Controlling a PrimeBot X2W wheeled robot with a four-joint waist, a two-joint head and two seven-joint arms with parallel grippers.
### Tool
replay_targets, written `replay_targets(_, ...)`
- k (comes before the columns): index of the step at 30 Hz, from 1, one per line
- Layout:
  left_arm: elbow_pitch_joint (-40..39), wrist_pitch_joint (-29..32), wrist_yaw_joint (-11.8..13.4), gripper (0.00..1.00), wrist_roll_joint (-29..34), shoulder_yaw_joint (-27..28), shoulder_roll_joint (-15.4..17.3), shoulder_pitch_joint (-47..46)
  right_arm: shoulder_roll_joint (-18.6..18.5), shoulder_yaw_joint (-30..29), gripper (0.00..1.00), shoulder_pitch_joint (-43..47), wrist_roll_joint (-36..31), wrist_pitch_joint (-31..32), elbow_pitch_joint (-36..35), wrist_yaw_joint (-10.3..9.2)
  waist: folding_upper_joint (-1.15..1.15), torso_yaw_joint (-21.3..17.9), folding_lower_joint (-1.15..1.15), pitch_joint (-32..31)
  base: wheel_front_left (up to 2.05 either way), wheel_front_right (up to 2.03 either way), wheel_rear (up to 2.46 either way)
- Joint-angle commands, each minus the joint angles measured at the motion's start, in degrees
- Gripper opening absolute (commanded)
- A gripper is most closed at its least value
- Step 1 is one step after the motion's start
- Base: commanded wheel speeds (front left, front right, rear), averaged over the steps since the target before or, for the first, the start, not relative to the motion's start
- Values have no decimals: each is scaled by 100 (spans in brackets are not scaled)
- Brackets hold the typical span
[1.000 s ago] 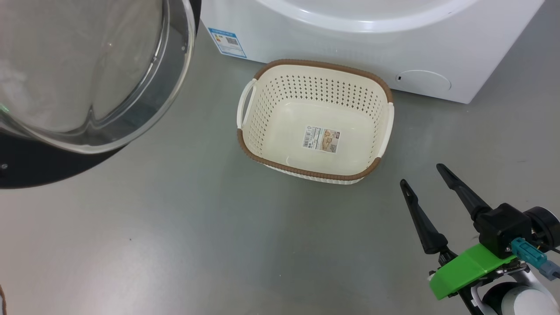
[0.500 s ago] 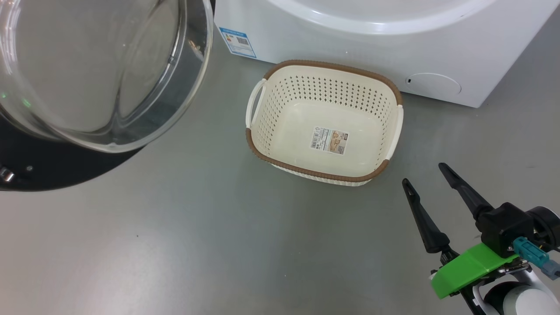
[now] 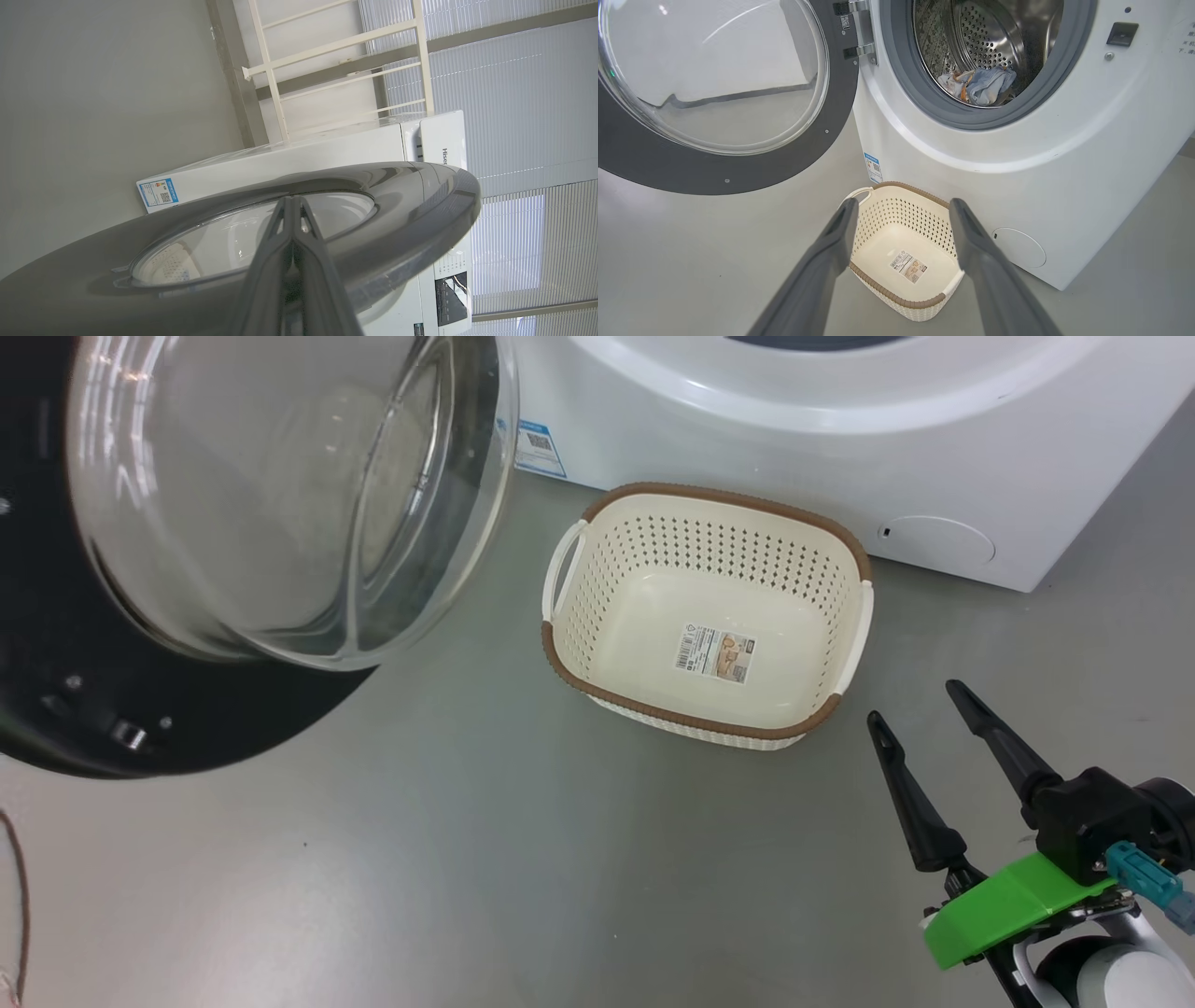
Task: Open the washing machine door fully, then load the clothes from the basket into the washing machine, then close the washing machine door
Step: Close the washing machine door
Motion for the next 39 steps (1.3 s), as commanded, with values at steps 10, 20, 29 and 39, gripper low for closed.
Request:
replay_targets(10,-1202,664,-61,0,-163,115,37,485,164,100,100,-39,54,-215,-40,9,0,-120,0,-155,0,0,0)
replay_targets(20,-2276,1104,136,0,-272,-61,-48,1074,362,21,100,23,66,-506,140,9,0,-478,0,-315,0,0,0)
replay_targets(29,-2979,1213,397,0,-156,-248,-53,1347,485,41,100,-2,116,-762,338,9,0,-945,0,-436,0,0,0)
replay_targets(39,-3461,1325,665,0,-156,-468,-154,1431,569,71,100,20,219,-1052,607,9,0,-1710,0,-517,0,0,0)
